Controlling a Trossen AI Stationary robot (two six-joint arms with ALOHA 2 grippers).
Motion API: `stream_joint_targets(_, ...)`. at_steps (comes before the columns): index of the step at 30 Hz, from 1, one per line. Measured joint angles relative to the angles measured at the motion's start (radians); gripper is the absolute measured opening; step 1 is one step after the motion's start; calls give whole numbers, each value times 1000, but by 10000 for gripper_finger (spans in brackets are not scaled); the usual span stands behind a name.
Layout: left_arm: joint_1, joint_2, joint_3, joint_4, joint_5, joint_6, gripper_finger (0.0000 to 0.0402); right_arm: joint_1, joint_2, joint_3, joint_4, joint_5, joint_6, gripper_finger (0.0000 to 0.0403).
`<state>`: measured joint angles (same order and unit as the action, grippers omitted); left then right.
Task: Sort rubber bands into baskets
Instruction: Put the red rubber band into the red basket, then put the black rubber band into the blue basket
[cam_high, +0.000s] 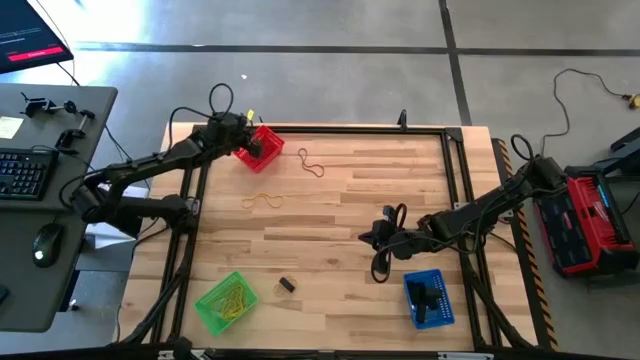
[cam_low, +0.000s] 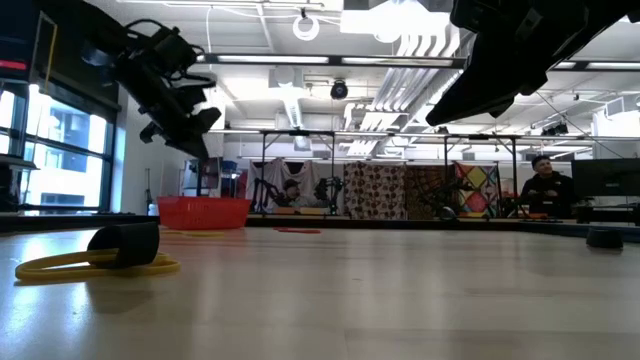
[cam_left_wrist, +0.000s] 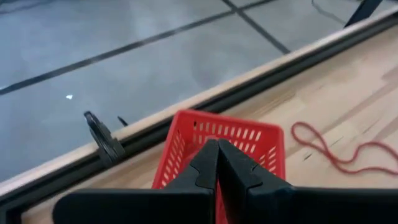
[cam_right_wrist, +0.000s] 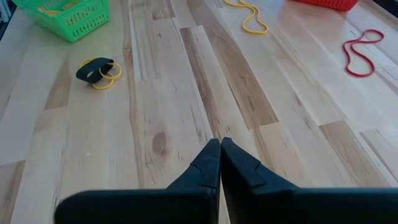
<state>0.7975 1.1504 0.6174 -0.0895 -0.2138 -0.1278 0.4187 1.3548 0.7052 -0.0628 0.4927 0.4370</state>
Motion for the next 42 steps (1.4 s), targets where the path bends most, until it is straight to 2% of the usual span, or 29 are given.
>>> stream_joint_targets(18, -4, 188, 0, -71, 56, 31, 5, 0, 0, 0, 0, 12, 0, 0)
stream_joint_targets(23, -35, 198, 0, -85, 55, 59, 31, 0, 0, 0, 0, 12, 0, 0)
stream_joint_targets(34, -98, 190, 0, -78, -6, 107, 120, 0, 0, 0, 0, 13, 0, 0)
stream_joint_targets(38, -148, 156, 0, -79, 2, 149, 132, 0, 0, 0, 0, 13, 0, 0)
stream_joint_targets(42, -249, 88, 0, -79, 3, 174, 133, 0, 0, 0, 0, 13, 7, 0)
